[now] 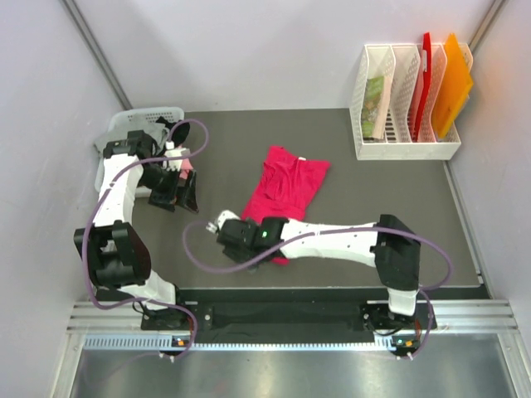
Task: Fold and stack the t-shirts
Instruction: Grab one side of the 2/3 rectangular tshirt with right arm
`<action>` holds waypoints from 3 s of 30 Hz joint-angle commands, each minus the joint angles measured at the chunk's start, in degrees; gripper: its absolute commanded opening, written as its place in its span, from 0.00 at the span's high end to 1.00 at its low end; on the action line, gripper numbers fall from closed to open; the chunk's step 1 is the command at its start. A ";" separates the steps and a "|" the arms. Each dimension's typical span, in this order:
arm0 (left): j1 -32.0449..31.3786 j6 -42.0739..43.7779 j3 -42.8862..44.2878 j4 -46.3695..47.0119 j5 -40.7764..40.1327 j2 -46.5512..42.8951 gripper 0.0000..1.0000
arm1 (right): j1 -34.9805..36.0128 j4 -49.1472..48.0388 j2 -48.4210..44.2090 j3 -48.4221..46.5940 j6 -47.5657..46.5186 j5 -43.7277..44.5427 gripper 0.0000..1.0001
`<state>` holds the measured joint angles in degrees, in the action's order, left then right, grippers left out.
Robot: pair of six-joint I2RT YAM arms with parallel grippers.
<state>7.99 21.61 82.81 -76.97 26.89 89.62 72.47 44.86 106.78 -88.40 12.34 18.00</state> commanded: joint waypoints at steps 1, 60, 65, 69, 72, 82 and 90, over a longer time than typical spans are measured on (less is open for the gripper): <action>0.45 -1.74 0.43 0.77 -0.53 0.90 0.01 | 3.38 1.02 -3.95 2.70 -1.35 10.38 0.37; 0.54 -1.22 0.78 0.24 -0.53 0.90 0.01 | 0.92 -8.39 15.47 3.50 -3.82 8.99 0.55; 0.54 -1.21 1.31 -0.02 -0.44 0.99 0.01 | 1.10 -8.65 15.74 4.64 -2.41 6.18 0.60; 0.62 -1.30 1.66 -0.02 -0.53 0.99 0.01 | 1.54 -9.00 15.65 5.25 -1.88 4.50 0.63; 0.62 -1.39 1.92 -0.11 -0.53 0.90 0.01 | 1.63 -8.83 16.00 5.43 -1.35 3.45 0.68; 0.62 -0.78 1.13 -0.29 -0.97 -0.24 0.01 | 1.62 -7.25 17.15 3.24 0.49 -0.24 1.00; 0.62 -0.42 -0.01 -0.20 -0.62 -1.03 0.01 | 4.78 2.94 14.42 -6.23 1.11 -0.43 1.00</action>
<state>8.23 20.12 82.83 -77.01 25.87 91.22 73.93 39.40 120.64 -88.68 11.11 22.65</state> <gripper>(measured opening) 0.990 0.016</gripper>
